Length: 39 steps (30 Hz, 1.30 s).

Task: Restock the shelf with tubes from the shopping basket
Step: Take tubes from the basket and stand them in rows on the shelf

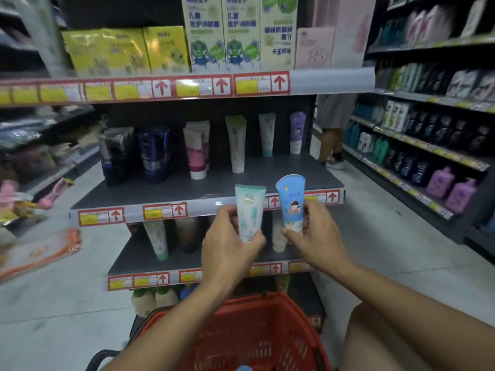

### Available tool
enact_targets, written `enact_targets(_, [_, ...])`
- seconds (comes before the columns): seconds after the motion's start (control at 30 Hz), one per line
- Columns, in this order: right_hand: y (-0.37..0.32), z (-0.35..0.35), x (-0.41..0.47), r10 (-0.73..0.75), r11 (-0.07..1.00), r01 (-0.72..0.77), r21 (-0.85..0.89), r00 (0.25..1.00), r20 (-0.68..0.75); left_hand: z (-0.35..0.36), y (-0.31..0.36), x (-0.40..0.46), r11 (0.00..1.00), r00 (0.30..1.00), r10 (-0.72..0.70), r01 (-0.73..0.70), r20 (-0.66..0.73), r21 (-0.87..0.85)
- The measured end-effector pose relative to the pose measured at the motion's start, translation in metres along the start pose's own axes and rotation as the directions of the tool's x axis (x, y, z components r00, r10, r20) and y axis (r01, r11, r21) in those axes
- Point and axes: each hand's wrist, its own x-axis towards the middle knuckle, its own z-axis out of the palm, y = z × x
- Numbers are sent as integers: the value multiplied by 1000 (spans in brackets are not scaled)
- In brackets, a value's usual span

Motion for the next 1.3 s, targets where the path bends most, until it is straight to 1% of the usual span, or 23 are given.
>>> enact_targets(0.17, [10, -34, 57, 6, 1000, -3, 30, 993, -120, 16, 51, 53, 991, 992, 122, -123, -18, -60])
enact_targets(0.27, [15, -46, 88, 24, 1000, -22, 18, 986, -165, 30, 74, 80, 986, 992, 117, -122, -48, -115])
enact_targets(0.33, [20, -47, 107, 45, 999, -44, 10, 986, -163, 41, 83, 97, 985, 991, 114, -122, -71, -121])
enact_targets(0.43, [31, -41, 130, 81, 997, -83, -9, 986, -149, 60, 84, 119, 987, 991, 98, -108, -86, -121])
enact_targets(0.57, [46, -29, 145, 134, 991, -134, 11, 980, -147, 83, 71, 139, 995, 997, 27, -34, -75, -97])
enact_targets(0.77, [61, -13, 149, 133, 990, -124, 71, 982, -135, 103, 48, 145, 997, 997, 18, -23, -72, -67])
enact_targets(0.83, [64, -16, 148, 125, 992, -126, 4, 974, -187, 108, 44, 144, 1000, 997, 12, -14, -74, -25])
enact_targets(0.9, [63, -21, 145, 95, 980, -134, -148, 965, -245, 112, 42, 145, 998, 998, -20, 24, -62, 61])
enact_targets(0.93, [62, -24, 146, 78, 967, -131, -218, 968, -239, 115, 42, 147, 993, 998, -40, 45, -48, 106])
enact_targets(0.97, [61, -26, 147, 83, 954, -136, -266, 976, -203, 118, 42, 149, 987, 998, -61, 65, -30, 147])
enact_targets(1.03, [62, -28, 157, 143, 941, -170, -292, 983, -113, 124, 46, 156, 972, 995, -101, 98, 1, 214])
enact_targets(1.13, [62, -28, 181, 230, 923, -214, -319, 973, 15, 133, 54, 174, 942, 989, -147, 135, 15, 306])
enact_targets(1.2, [62, -26, 197, 262, 916, -234, -327, 964, 44, 140, 58, 189, 926, 986, -166, 149, 19, 347])
enact_targets(1.3, [65, -17, 221, 311, 914, -284, -289, 949, 51, 152, 56, 212, 918, 983, -183, 166, 13, 360])
